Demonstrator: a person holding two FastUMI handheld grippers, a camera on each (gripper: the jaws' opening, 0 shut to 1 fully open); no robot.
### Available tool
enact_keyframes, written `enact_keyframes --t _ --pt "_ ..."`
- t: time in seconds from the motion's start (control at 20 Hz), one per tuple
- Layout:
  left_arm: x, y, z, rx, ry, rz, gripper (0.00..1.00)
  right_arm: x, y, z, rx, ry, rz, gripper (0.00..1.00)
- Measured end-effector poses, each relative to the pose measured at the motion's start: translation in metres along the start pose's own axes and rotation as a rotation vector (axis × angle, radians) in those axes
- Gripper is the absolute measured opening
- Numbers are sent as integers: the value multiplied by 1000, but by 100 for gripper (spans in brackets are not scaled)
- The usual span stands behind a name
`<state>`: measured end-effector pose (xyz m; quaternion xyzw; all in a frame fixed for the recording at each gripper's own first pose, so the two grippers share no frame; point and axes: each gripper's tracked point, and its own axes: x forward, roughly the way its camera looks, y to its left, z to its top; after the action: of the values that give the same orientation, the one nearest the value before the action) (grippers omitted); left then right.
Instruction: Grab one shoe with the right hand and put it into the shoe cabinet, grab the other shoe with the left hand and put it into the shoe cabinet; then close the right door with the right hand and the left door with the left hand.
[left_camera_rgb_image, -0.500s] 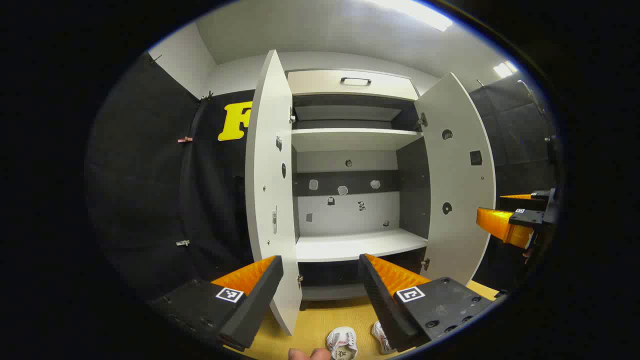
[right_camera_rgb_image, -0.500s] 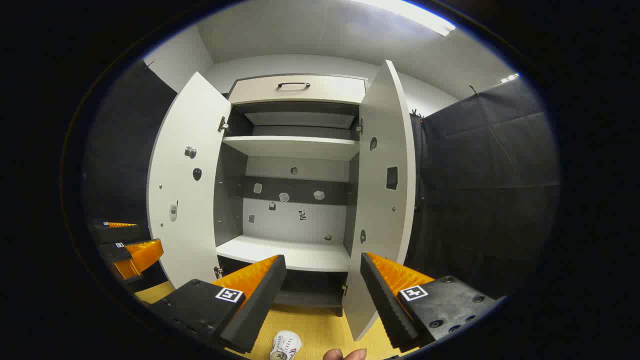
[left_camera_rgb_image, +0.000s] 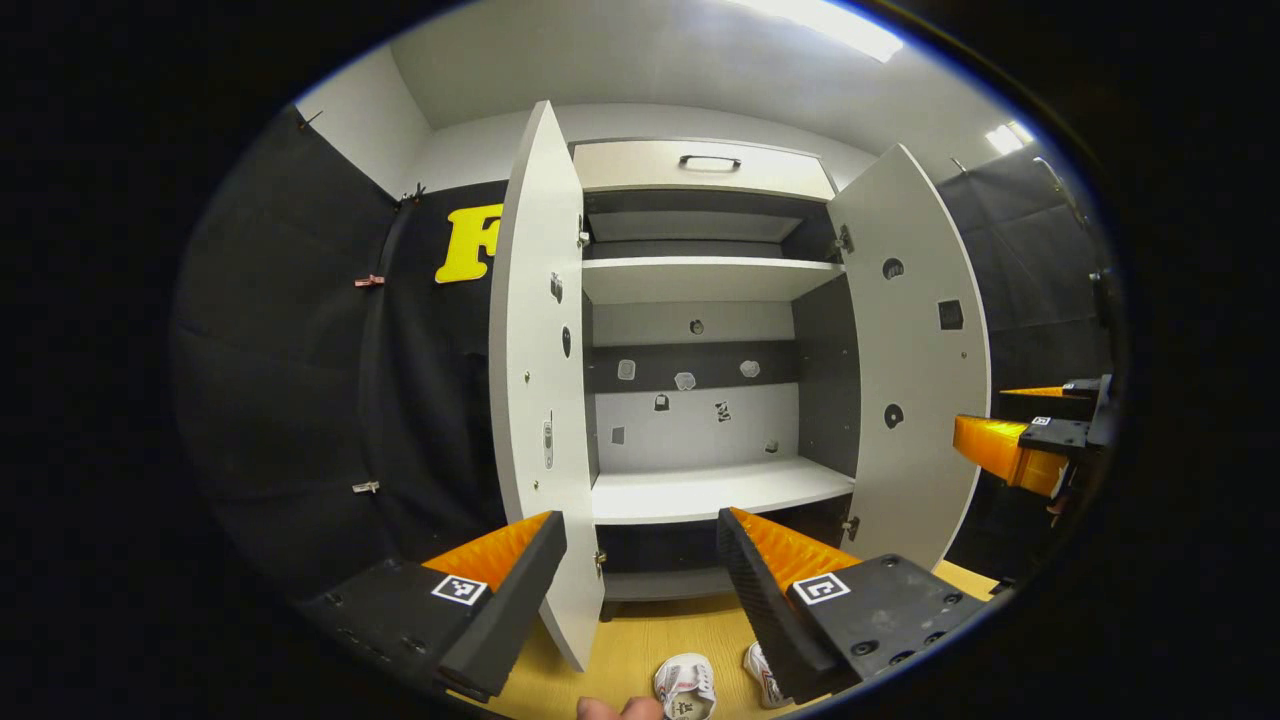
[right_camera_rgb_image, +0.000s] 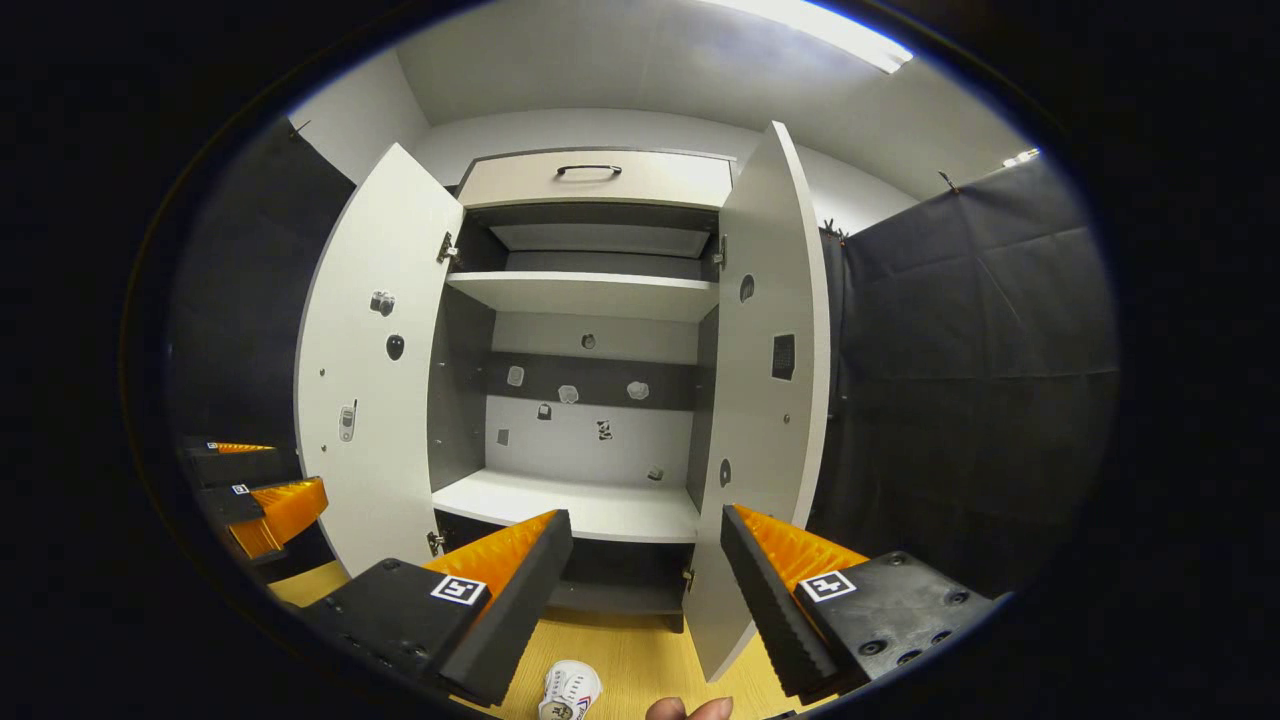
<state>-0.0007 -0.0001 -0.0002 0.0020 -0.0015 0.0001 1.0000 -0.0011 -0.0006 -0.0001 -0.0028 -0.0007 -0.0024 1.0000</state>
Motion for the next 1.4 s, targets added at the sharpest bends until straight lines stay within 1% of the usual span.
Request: enact_keyframes --t 0.45,0.55,0.65,0.8,1.0,1.2,1.4 --pt "0 3 -2 3 3 8 95 1 4 -7 11 17 4 97" --pt "0 5 -2 6 0 10 95 0 9 -15 17 38 17 97" --pt "-1 7 -3 10 -2 12 94 -2 22 -31 39 87 47 97" --pt "-4 13 -6 12 -1 19 94 -9 45 -70 73 199 102 98" --pt "-10 24 -16 8 11 31 94 -28 77 -142 116 394 168 98" --pt "-15 39 -28 -6 28 56 95 -52 95 -221 160 592 188 98" --pt "-18 49 -42 -8 51 70 95 -73 111 -296 168 759 213 99"
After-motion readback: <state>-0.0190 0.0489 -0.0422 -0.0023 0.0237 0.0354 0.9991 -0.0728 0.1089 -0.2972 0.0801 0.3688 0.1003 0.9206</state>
